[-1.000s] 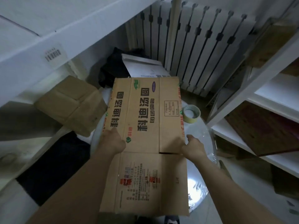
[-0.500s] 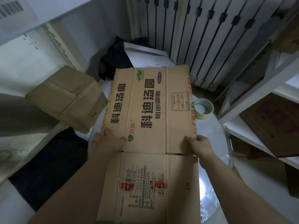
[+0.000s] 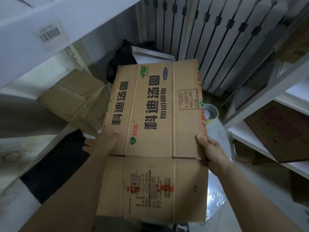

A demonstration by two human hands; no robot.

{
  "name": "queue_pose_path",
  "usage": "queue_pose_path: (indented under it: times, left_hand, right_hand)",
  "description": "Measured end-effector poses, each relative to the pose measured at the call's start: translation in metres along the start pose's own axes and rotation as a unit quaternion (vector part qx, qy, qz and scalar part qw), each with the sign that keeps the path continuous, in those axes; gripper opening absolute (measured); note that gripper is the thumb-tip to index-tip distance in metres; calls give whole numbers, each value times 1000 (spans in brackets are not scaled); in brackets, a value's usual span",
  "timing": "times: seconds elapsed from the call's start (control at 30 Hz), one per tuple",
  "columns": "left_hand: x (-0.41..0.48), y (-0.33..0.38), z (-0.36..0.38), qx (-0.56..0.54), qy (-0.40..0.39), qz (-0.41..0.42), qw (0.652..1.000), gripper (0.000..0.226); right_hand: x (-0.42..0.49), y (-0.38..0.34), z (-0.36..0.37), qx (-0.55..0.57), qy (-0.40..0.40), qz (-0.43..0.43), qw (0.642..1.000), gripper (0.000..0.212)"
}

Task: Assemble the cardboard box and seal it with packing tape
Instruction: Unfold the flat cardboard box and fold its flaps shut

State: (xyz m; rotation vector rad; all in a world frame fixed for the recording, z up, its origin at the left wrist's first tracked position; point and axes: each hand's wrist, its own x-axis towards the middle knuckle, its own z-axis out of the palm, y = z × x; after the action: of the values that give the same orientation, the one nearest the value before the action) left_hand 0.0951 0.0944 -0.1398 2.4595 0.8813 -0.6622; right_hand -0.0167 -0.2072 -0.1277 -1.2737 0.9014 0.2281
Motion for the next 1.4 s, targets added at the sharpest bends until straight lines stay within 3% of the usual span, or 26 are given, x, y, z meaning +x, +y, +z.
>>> queue_pose_path:
  times: [0.27, 0.67, 0.8, 0.9, 1.1, 1.2, 1.33, 1.4]
  left_hand:
    - [-27, -9, -22, 39, 26, 33, 998, 86]
    - [-100, -7, -85, 67, 21, 26, 997, 53]
    - [-127, 7, -103, 38, 8, 113, 993, 38]
    - [-155, 30, -115, 5, 27, 202, 979, 48]
    - [-198, 75, -132, -19, -18, 285, 958, 77]
    - [-217, 81, -137, -22, 34, 365, 930, 70]
    - [-234, 76, -140, 137, 82, 523, 837, 111]
    - [-241, 78, -138, 210, 95, 565, 792, 115]
  right_hand:
    - [-36, -21, 1, 13, -8, -12, 1000, 13]
    - [-128, -84, 16, -72, -33, -127, 989, 18]
    - [-152, -113, 26, -158, -25, -180, 971, 13]
    - [-170, -134, 34, -213, -19, -220, 952, 14]
    - [-199, -156, 36, -338, -27, -287, 896, 19]
    - [-205, -158, 32, -374, -31, -312, 873, 22]
    - [-203, -156, 18, -403, -39, -327, 854, 13]
    - [-202, -158, 8, -416, -45, -330, 846, 14]
